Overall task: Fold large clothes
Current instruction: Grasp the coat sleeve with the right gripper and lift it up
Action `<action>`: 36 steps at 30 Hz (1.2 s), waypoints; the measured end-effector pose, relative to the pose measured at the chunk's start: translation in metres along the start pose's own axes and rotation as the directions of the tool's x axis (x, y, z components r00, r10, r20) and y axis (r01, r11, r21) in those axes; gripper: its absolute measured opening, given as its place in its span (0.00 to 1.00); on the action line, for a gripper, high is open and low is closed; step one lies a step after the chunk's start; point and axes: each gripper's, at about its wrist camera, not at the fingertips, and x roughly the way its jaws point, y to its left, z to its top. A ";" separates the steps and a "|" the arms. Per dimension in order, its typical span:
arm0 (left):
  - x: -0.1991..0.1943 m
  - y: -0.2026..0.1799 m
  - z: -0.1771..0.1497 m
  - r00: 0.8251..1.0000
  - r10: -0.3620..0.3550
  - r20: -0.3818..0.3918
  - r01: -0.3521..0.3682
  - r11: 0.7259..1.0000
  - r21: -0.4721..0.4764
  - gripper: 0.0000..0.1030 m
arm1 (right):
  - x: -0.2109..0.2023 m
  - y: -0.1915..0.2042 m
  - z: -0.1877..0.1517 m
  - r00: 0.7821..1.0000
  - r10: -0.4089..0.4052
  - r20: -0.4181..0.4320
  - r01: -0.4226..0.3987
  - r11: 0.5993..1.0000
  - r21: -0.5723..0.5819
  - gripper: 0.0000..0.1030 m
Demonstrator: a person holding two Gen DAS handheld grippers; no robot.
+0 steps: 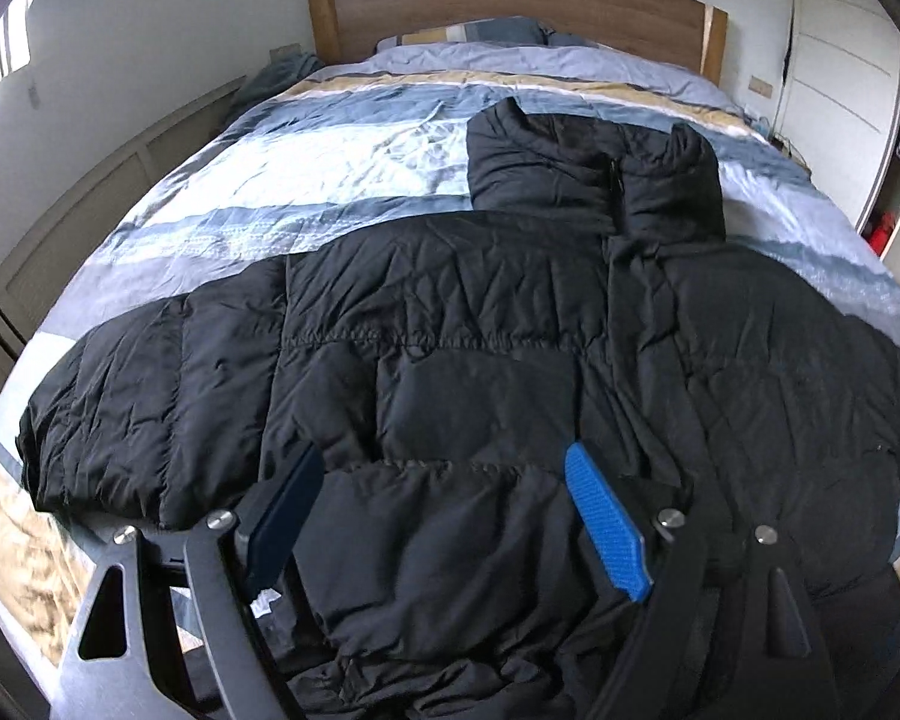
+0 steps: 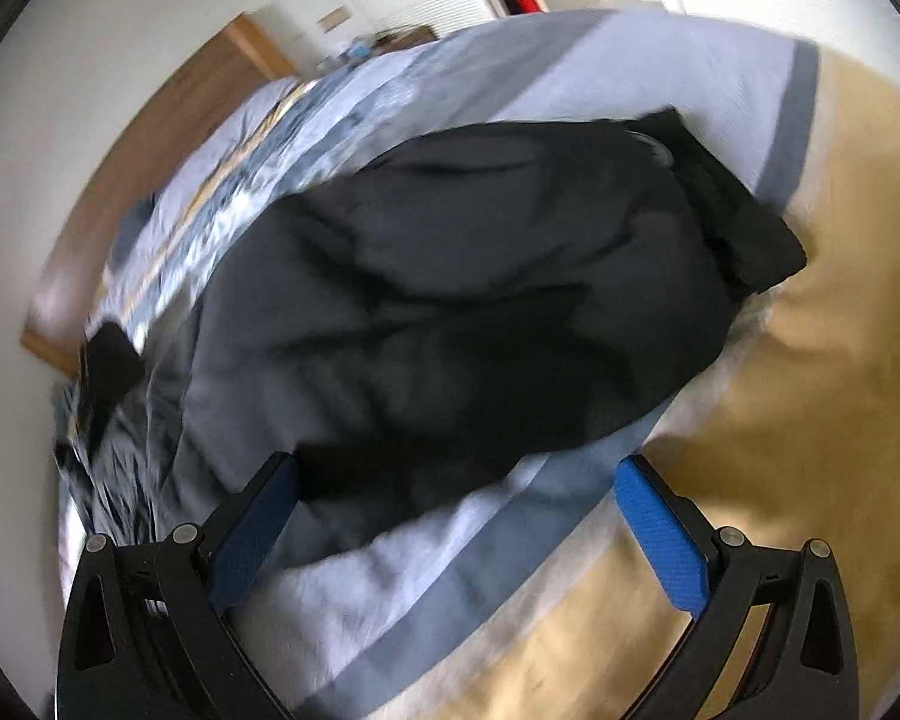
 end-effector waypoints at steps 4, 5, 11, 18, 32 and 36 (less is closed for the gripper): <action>0.000 -0.002 0.000 1.000 0.010 -0.003 -0.009 1.000 0.013 0.80 | 0.003 -0.028 0.022 0.997 0.062 0.051 -0.068 0.990 0.121 0.91; -0.001 -0.001 0.000 1.000 0.012 -0.003 -0.012 1.000 0.016 0.80 | 0.003 -0.033 0.027 0.995 0.074 0.063 -0.082 0.987 0.140 0.87; -0.009 0.000 0.001 1.000 0.017 0.007 -0.017 1.000 0.020 0.80 | 0.000 -0.054 0.047 0.981 0.144 0.131 -0.171 0.960 0.223 0.47; -0.032 0.008 0.002 0.999 0.015 0.042 -0.015 1.000 0.015 0.80 | -0.022 -0.027 0.072 0.954 0.234 0.190 -0.259 0.958 0.122 0.10; -0.106 0.053 -0.005 0.990 0.050 0.131 -0.042 0.997 -0.058 0.80 | -0.108 0.111 0.065 0.836 0.528 0.147 -0.481 0.835 -0.266 0.08; -0.129 0.067 -0.010 0.986 0.055 0.158 -0.041 0.995 -0.088 0.80 | -0.130 0.149 0.035 0.800 0.597 0.061 -0.538 0.758 -0.370 0.08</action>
